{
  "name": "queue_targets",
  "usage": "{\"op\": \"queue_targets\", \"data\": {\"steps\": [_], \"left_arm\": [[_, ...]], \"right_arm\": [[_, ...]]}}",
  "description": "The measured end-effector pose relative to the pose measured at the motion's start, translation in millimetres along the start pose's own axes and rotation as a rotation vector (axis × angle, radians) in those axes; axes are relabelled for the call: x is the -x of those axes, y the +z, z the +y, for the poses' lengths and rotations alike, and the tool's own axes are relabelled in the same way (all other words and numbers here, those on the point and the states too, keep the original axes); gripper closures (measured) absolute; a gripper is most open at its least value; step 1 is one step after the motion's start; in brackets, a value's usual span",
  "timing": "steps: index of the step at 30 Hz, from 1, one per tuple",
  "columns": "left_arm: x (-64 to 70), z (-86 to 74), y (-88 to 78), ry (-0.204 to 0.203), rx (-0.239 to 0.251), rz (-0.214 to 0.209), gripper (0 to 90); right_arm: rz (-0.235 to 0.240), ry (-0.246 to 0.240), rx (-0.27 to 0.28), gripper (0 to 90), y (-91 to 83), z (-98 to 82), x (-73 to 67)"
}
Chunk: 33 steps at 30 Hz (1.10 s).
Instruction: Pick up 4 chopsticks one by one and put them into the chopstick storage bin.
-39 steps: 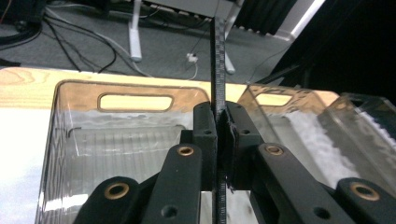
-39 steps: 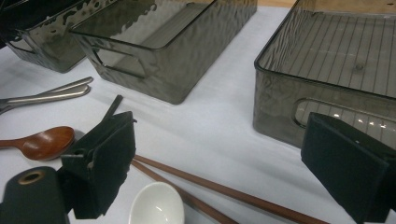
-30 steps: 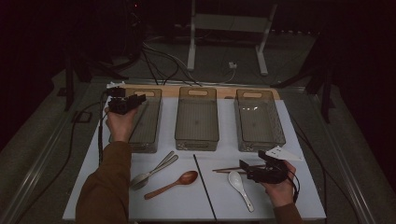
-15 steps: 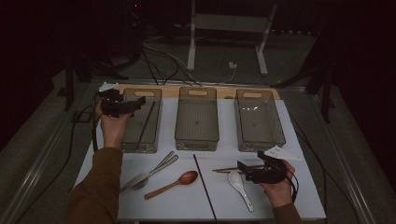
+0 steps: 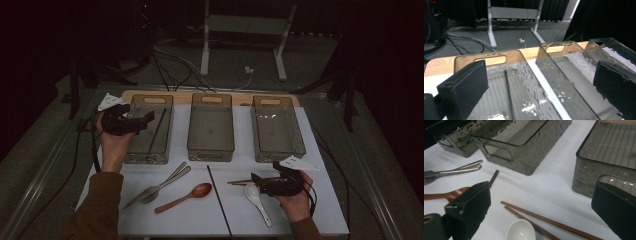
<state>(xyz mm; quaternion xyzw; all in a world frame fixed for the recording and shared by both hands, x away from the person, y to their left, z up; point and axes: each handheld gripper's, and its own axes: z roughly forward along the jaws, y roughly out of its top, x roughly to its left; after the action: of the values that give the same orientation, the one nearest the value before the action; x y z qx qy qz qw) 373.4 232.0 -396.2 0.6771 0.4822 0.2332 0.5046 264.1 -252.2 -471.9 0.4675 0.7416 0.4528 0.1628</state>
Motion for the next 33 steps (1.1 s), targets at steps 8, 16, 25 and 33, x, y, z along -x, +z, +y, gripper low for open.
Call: {"op": "queue_targets", "data": {"steps": [8,16,25,33], "left_arm": [[16.5,-11.6,-29.4,0.029,0.05,-0.053,0.6],[31.4,-33.4,-51.6,0.048,0.092,-0.077,0.6],[42.2,-64.7,-59.2,0.071,0.072,-0.082,0.6],[49.3,-88.1,-63.2,0.09,0.066,-0.067,0.6]], "right_arm": [[0.007,0.004,-0.024,2.8,4.2,5.1,-4.9],[0.028,-0.007,-0.066,2.8,14.1,13.6,-13.2],[0.043,-0.011,-0.11,2.8,27.8,20.8,-23.6],[0.051,-0.034,-0.161,2.8,43.7,21.3,-35.6]]}}
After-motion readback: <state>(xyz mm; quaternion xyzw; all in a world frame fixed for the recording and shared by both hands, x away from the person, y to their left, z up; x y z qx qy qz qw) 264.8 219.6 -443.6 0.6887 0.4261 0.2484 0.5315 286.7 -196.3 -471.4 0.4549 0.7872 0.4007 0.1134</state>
